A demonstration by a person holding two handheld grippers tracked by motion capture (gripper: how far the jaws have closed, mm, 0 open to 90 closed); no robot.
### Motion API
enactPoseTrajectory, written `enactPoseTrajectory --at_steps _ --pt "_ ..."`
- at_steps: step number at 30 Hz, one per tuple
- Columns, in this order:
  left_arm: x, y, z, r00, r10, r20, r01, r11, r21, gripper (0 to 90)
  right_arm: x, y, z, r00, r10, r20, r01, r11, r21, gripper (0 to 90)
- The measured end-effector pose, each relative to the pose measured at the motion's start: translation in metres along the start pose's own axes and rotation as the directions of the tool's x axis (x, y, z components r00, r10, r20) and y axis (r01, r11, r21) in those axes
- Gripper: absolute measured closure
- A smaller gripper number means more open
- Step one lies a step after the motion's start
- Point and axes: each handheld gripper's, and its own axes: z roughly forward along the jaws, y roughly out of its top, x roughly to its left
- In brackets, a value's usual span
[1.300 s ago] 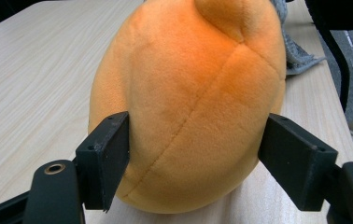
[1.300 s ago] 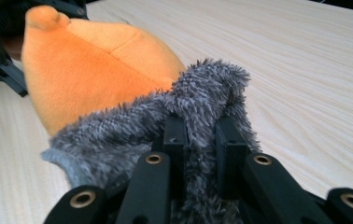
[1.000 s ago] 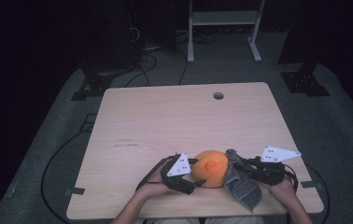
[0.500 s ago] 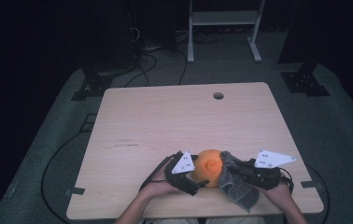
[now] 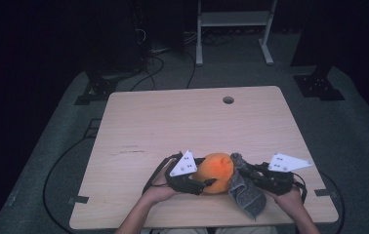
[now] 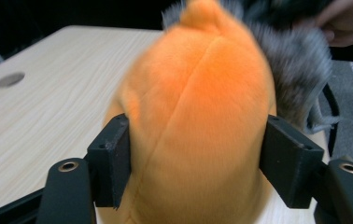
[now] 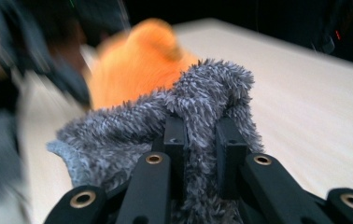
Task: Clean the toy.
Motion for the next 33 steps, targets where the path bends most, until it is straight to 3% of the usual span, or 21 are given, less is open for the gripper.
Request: enactPoseTrajectory --at_steps 2,3,6,10,14,16,18,19,20,23,26,28,31,33 --pt "0.003 -0.003 0.0 0.9998 -0.018 -0.008 0.018 0.9997 0.017 32.8 -0.004 -0.008 0.012 1.0 0.006 0.003 -0.006 0.995 0.096 77.2" --pt "0.003 -0.005 0.001 0.9995 -0.029 -0.008 0.029 0.9995 0.011 33.0 -0.004 -0.01 0.014 1.0 0.007 0.001 -0.007 0.994 0.107 77.2" --pt "0.004 -0.005 0.004 0.9991 -0.039 -0.017 0.039 0.9992 0.011 33.0 0.001 0.002 0.008 0.9998 0.001 -0.019 0.0 1.0 0.023 77.2" --pt "-0.002 -0.008 0.015 0.9995 -0.031 -0.005 0.031 0.9994 0.017 33.1 0.014 0.019 -0.003 0.9988 -0.015 -0.046 0.011 0.996 -0.089 77.2" --pt "-0.012 -0.006 0.019 0.9997 0.026 -0.004 -0.025 0.9991 0.034 32.9 0.018 0.021 0.002 0.9986 -0.041 -0.035 0.039 0.998 -0.051 77.2" --pt "-0.011 -0.008 0.02 0.9998 0.019 -0.002 -0.019 0.9993 0.034 32.9 0.011 0.01 0.008 0.999 -0.035 -0.03 0.034 0.999 -0.02 77.3" --pt "-0.009 -0.008 0.02 1.0 0.004 0.0 -0.004 0.9997 0.026 32.9 0.002 0.003 0.007 0.9996 0.009 -0.025 -0.009 1.0 0.003 77.3" --pt "-0.009 -0.008 0.019 0.9999 0.01 0.002 -0.01 0.9995 0.029 32.9 0.0 0.003 0.004 1.0 0.007 -0.001 -0.007 1.0 0.014 77.3" --pt "-0.01 -0.007 0.019 0.9998 0.019 0.002 -0.019 0.9994 0.031 32.8 0.001 0.005 0.0 0.9999 0.001 0.013 -0.001 1.0 0.007 77.3" --pt "-0.013 -0.006 0.023 0.9993 0.033 0.017 -0.034 0.9992 0.023 32.0 0.009 0.019 -0.01 0.9998 -0.013 -0.014 0.012 0.996 -0.084 77.2" --pt "-0.014 -0.005 0.02 0.9969 0.069 0.039 -0.069 0.9976 -0.001 25.1 0.016 0.022 0.0 0.9979 -0.061 -0.023 0.06 0.998 -0.029 77.2" --pt "-0.008 -0.003 0.012 0.9979 0.046 0.045 -0.045 0.9987 -0.023 18.3 0.019 0.014 0.008 0.9967 -0.08 -0.015 0.08 0.997 0.011 77.3" --pt "0.004 -0.007 0.01 0.9987 -0.033 0.039 0.032 0.9991 0.027 9.9 0.022 0.013 0.006 0.9948 -0.1 -0.018 0.1 0.995 0.022 77.3" --pt "0.006 -0.013 0.013 0.9972 -0.046 0.06 0.044 0.9982 0.042 10.1 0.02 0.013 0.006 0.9954 -0.092 -0.026 0.093 0.995 0.02 77.3"
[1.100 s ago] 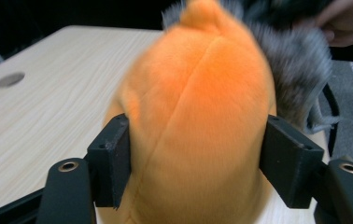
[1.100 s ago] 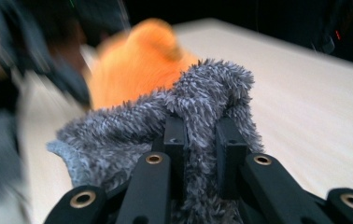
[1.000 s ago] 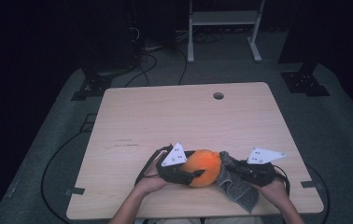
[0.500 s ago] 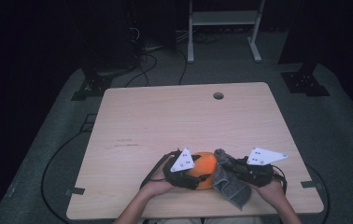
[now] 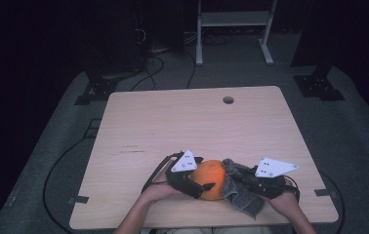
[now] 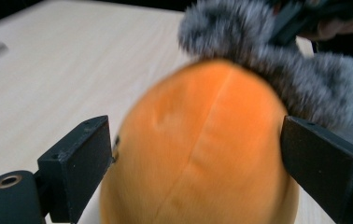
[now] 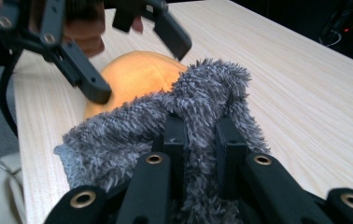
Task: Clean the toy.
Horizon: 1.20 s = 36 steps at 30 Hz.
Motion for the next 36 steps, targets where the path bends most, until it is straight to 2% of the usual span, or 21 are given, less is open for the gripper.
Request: enactPoseTrajectory --at_steps 2,4,7,9,11,13,15,16,17,19,20,23,24,26,27,29,31,33,36 --pt "-0.001 -0.002 0.001 1.0 -0.002 -0.003 0.002 0.9999 -0.011 14.1 -0.005 -0.003 -0.001 0.9999 0.014 -0.007 -0.014 1.0 -0.001 77.3" --pt "-0.003 -0.001 0.003 0.9999 0.002 -0.015 -0.002 0.9999 -0.012 19.0 -0.012 -0.008 -0.003 0.9993 0.037 0.009 -0.037 0.999 0.007 77.3" --pt "-0.006 0.001 0.005 0.9993 0.013 -0.035 -0.014 0.9999 -0.006 21.2 -0.015 -0.008 -0.008 0.9977 0.027 0.061 -0.029 0.999 0.028 77.2" --pt "-0.008 0.002 0.007 0.9992 0.019 -0.034 -0.02 0.9997 -0.013 22.3 -0.011 0.0 -0.013 0.9984 0.018 0.055 -0.017 1.0 -0.009 77.2" --pt "-0.011 0.002 0.008 0.9993 0.036 -0.002 -0.036 0.9991 -0.022 21.8 -0.007 0.007 -0.013 0.9999 0.012 0.011 -0.011 0.999 -0.05 77.2" --pt "-0.01 0.003 0.004 0.998 0.045 0.045 -0.043 0.9983 -0.039 17.1 -0.003 0.007 -0.003 0.9998 -0.018 0.009 0.018 1.0 -0.005 77.3" --pt "-0.005 0.002 -0.001 0.9956 0.024 0.091 -0.02 0.9986 -0.049 12.2 -0.002 0.002 0.0 0.9998 -0.019 0.007 0.019 1.0 -0.006 77.3" --pt "-0.003 0.001 -0.003 0.9959 0.024 0.087 -0.02 0.9985 -0.051 11.7 -0.002 0.0 -0.001 0.9999 -0.012 0.003 0.012 1.0 -0.007 77.3" --pt "-0.002 0.0 -0.002 0.998 0.018 0.061 -0.016 0.9993 -0.033 11.4 -0.003 -0.001 -0.002 0.9999 -0.014 0.004 0.014 1.0 -0.002 77.3" --pt "0.0 -0.002 0.003 0.9982 -0.009 0.059 0.009 0.9999 0.01 9.0 -0.005 -0.004 -0.004 1.0 -0.006 -0.007 0.006 1.0 -0.004 77.3" --pt "0.0 -0.003 0.004 0.9984 -0.009 0.057 0.009 0.9999 0.006 9.6 -0.007 -0.006 -0.004 0.9999 0.004 -0.014 -0.004 1.0 -0.007 77.2" --pt "-0.004 -0.002 0.006 0.999 -0.001 0.044 0.001 0.9999 -0.012 20.1 -0.014 -0.011 -0.006 0.9995 0.02 0.025 -0.02 0.999 0.025 77.2" --pt "-0.008 0.0 0.008 0.9996 0.025 0.011 -0.024 0.9994 -0.023 23.2 -0.017 -0.012 -0.008 0.9987 0.034 0.038 -0.035 0.999 0.035 77.2" --pt "-0.01 0.002 0.008 0.9995 0.032 -0.005 -0.032 0.9992 -0.024 25.5 -0.02 -0.012 -0.011 0.9973 0.039 0.063 -0.042 0.998 0.047 77.3" --pt "-0.01 0.002 0.008 0.9995 0.029 -0.015 -0.03 0.9993 -0.024 26.8 -0.02 -0.01 -0.014 0.9969 0.042 0.068 -0.044 0.998 0.041 77.3" --pt "-0.012 0.003 0.01 0.9999 0.004 -0.016 -0.004 0.9994 -0.035 27.8 -0.016 -0.003 -0.02 0.9983 0.05 0.031 -0.049 0.999 -0.019 77.3" --pt "-0.014 0.004 0.013 0.9992 -0.031 0.027 0.032 0.9973 -0.066 27.1 -0.01 0.004 -0.018 0.9995 0.032 0.005 -0.032 0.999 -0.036 77.3" --pt "-0.013 0.003 0.012 0.9961 -0.037 0.08 0.043 0.997 -0.064 19.4 -0.006 0.003 -0.01 1.0 0.003 0.009 -0.003 1.0 0.005 77.3" --pt "-0.005 0.0 0.004 0.9914 -0.067 0.112 0.077 0.9933 -0.087 14.6 -0.008 -0.004 -0.009 0.9995 0.028 -0.014 -0.028 1.0 -0.013 77.3"
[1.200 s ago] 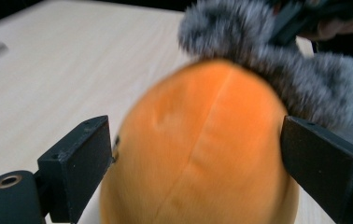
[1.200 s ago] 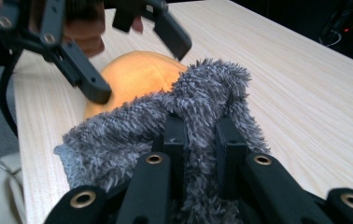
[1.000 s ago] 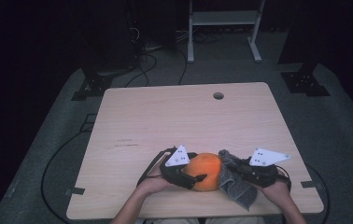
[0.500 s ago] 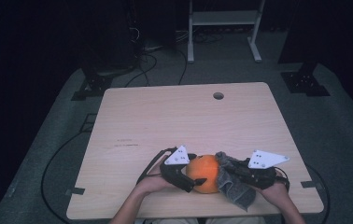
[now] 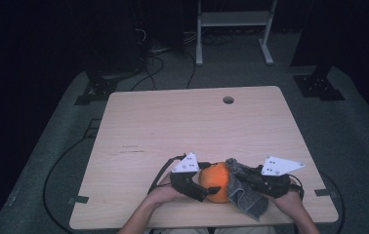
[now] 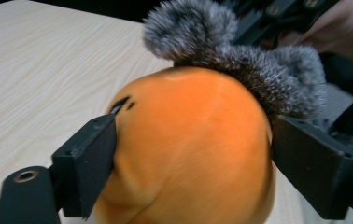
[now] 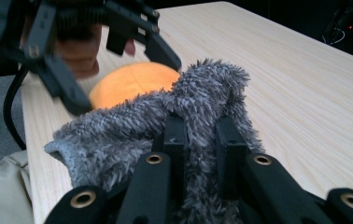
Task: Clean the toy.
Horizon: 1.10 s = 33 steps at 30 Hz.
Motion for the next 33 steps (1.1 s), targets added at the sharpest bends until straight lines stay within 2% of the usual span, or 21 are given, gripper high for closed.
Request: enactPoseTrajectory --at_steps 1,3,5,7,8,9,10,11,13,15,18,19,21,22,24,27,29,30,32,33 --pt "0.001 0.0 -0.001 0.9999 -0.005 -0.011 0.005 1.0 0.005 12.0 0.0 -0.001 -0.001 1.0 -0.006 0.002 0.006 1.0 0.007 77.3" --pt "0.002 -0.001 0.002 0.9995 0.002 -0.032 0.0 0.9979 0.064 8.6 -0.002 -0.003 -0.003 1.0 -0.006 0.008 0.005 1.0 0.014 77.3" --pt "0.001 -0.005 0.008 0.9997 0.007 -0.023 -0.005 0.996 0.089 7.5 -0.007 -0.007 -0.004 0.9999 0.013 0.003 -0.013 1.0 0.014 77.3" --pt "-0.003 -0.006 0.01 0.999 0.036 -0.025 -0.034 0.9964 0.078 13.7 -0.01 -0.009 -0.005 0.9998 0.016 0.006 -0.016 1.0 0.02 77.3" --pt "-0.003 -0.006 0.01 0.999 0.036 -0.025 -0.034 0.9964 0.078 16.4 -0.01 -0.009 -0.005 0.9998 0.016 0.006 -0.016 1.0 0.02 77.3" --pt "-0.004 -0.004 0.009 0.9974 0.06 -0.04 -0.057 0.9953 0.078 21.0 -0.015 -0.013 -0.007 0.9993 0.018 0.032 -0.019 0.999 0.039 77.3" --pt "-0.005 -0.003 0.009 0.9969 0.066 -0.042 -0.063 0.9947 0.081 22.3 -0.017 -0.015 -0.008 0.9981 0.02 0.057 -0.024 0.998 0.057 77.3" --pt "-0.006 -0.003 0.009 0.9963 0.073 -0.045 -0.069 0.9946 0.078 23.5 -0.02 -0.017 -0.008 0.9972 0.029 0.069 -0.034 0.997 0.068 77.3" --pt "-0.006 -0.003 0.008 0.9961 0.072 -0.05 -0.068 0.9949 0.074 25.8 -0.024 -0.019 -0.012 0.9961 0.066 0.058 -0.069 0.996 0.059 77.3" --pt "-0.006 -0.002 0.008 0.9961 0.061 -0.064 -0.057 0.996 0.069 29.2 -0.021 -0.013 -0.018 0.9965 0.054 0.063 -0.057 0.998 0.033 77.3" --pt "-0.005 -0.001 0.009 0.9969 0.039 -0.068 -0.035 0.998 0.053 31.7 -0.009 0.004 -0.02 0.9995 0.031 0.01 -0.03 0.999 -0.035 77.3" --pt "-0.006 0.0 0.01 0.9968 0.036 -0.072 -0.032 0.9983 0.049 32.4 -0.004 0.008 -0.017 0.9999 0.011 -0.003 -0.011 0.999 -0.033 77.3" --pt "-0.01 -0.002 0.012 0.9954 0.016 -0.095 -0.013 0.9994 0.031 33.7 0.004 0.011 -0.009 0.9998 -0.021 0.008 0.021 1.0 -0.002 77.6" --pt "-0.012 -0.003 0.012 0.9947 0.008 -0.102 -0.007 0.9998 0.019 33.9 0.005 0.01 -0.008 0.9999 -0.013 0.008 0.013 1.0 -0.001 77.6" --pt "-0.013 0.001 0.01 0.9957 -0.015 -0.091 0.014 0.9997 -0.018 34.7 0.004 0.012 -0.011 0.9997 -0.011 0.022 0.011 1.0 -0.007 77.6" --pt "-0.015 0.011 0.003 0.9971 -0.014 -0.074 0.01 0.9982 -0.06 34.8 0.005 0.015 -0.019 0.9989 -0.012 0.044 0.013 0.999 -0.035 77.6" --pt "-0.015 0.014 0.0 0.9968 -0.005 -0.08 0.0 0.9979 -0.065 34.7 0.002 0.014 -0.02 0.9993 0.007 0.036 -0.005 0.999 -0.054 77.6" --pt "-0.015 0.014 0.0 0.996 0.008 -0.089 -0.013 0.9987 -0.049 34.6 -0.001 0.012 -0.018 0.9994 0.026 0.025 -0.024 0.998 -0.056 77.6" --pt "-0.014 0.01 0.002 0.9939 0.02 -0.108 -0.022 0.9996 -0.02 33.8 -0.008 0.003 -0.011 0.9964 0.084 -0.013 -0.084 0.995 -0.061 77.6" --pt "-0.014 0.008 0.003 0.9942 0.016 -0.107 -0.019 0.9996 -0.021 33.3 -0.011 -0.003 -0.006 0.9943 0.104 -0.022 -0.105 0.993 -0.045 77.6"
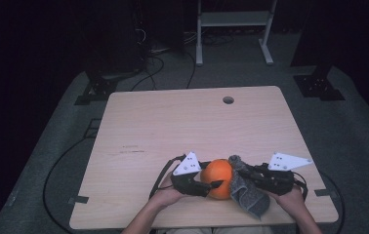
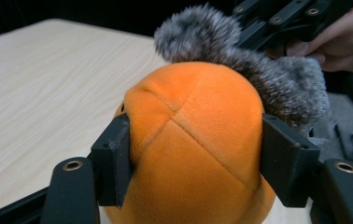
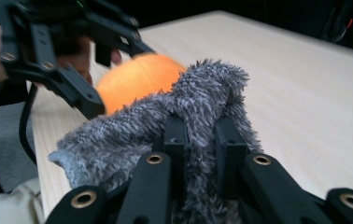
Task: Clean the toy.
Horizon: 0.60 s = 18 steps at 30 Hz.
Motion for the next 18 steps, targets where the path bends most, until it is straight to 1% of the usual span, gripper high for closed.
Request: enactPoseTrajectory --at_steps 2,3,4,5,6,7,8,10,11,12,13,14,15,16,17,18 --pt "0.0 0.0 0.001 1.0 -0.003 0.0 0.003 1.0 -0.006 33.0 -0.005 -0.006 0.003 0.9995 0.028 -0.012 -0.028 1.0 -0.005 77.6" --pt "0.0 0.0 0.001 1.0 0.002 0.001 -0.002 1.0 -0.004 32.6 -0.005 -0.004 0.0 0.9997 0.024 0.004 -0.024 1.0 -0.004 77.6" --pt "0.0 0.0 0.001 1.0 0.006 0.0 -0.006 1.0 -0.002 32.2 -0.002 0.0 -0.003 0.9993 0.004 0.036 -0.004 1.0 -0.007 77.6" --pt "-0.001 -0.001 0.002 1.0 0.01 -0.001 -0.01 0.9999 -0.004 32.0 0.002 0.004 -0.007 0.9989 -0.012 0.046 0.014 0.999 -0.034 77.6" --pt "-0.002 -0.001 0.003 0.9998 0.018 0.003 -0.018 0.9998 -0.004 31.3 0.005 0.007 -0.011 0.9996 -0.01 0.026 0.012 0.997 -0.071 77.6" --pt "-0.003 -0.001 0.004 0.9996 0.026 0.008 -0.026 0.9997 -0.002 30.1 0.007 0.01 -0.011 0.9999 -0.006 0.012 0.007 0.996 -0.09 77.6" --pt "-0.004 0.0 0.004 0.9993 0.034 0.011 -0.034 0.9994 -0.002 26.8 0.009 0.01 -0.009 0.9998 -0.017 0.014 0.018 0.997 -0.081 77.6" --pt "-0.002 0.002 0.003 0.9991 0.037 0.024 -0.037 0.9993 -0.001 17.5 0.008 0.005 0.001 0.999 -0.036 0.024 0.037 0.999 -0.016 77.6" --pt "0.0 0.002 0.001 0.999 0.029 0.033 -0.029 0.9996 -0.002 15.0 0.007 0.0 0.005 0.9991 -0.035 0.022 0.035 0.999 -0.009 77.6" --pt "0.003 0.002 -0.001 0.9988 0.019 0.044 -0.019 0.9998 0.001 12.0 0.005 -0.004 0.007 0.9994 -0.026 0.02 0.027 1.0 -0.006 77.7" --pt "0.005 0.001 -0.002 0.9987 0.011 0.05 -0.011 0.9999 -0.004 11.1 0.002 -0.005 0.006 0.9998 -0.01 0.019 0.01 1.0 -0.008 77.7" --pt "0.007 -0.001 -0.002 0.9988 0.017 0.047 -0.017 0.9999 0.003 10.7 0.001 -0.005 0.005 0.9998 -0.003 0.02 0.003 1.0 -0.007 77.7" --pt "0.008 -0.003 0.0 0.9986 0.016 0.05 -0.017 0.9997 0.019 9.9 0.001 -0.005 0.004 0.9998 -0.004 0.02 0.004 1.0 -0.006 77.7" --pt "0.01 -0.006 0.003 0.9976 0.002 0.069 -0.005 0.9991 0.041 8.5 0.0 -0.007 0.003 0.9999 -0.002 0.016 0.003 1.0 -0.009 77.7" --pt "0.011 -0.009 0.007 0.996 -0.011 0.089 0.005 0.9973 0.074 7.3 0.0 -0.007 0.003 0.9999 0.0 0.012 0.0 1.0 -0.009 77.7" --pt "0.011 -0.013 0.01 0.9962 -0.006 0.087 -0.001 0.9965 0.083 6.7 0.0 -0.008 0.004 0.9999 0.0 0.013 0.0 1.0 -0.009 77.7"
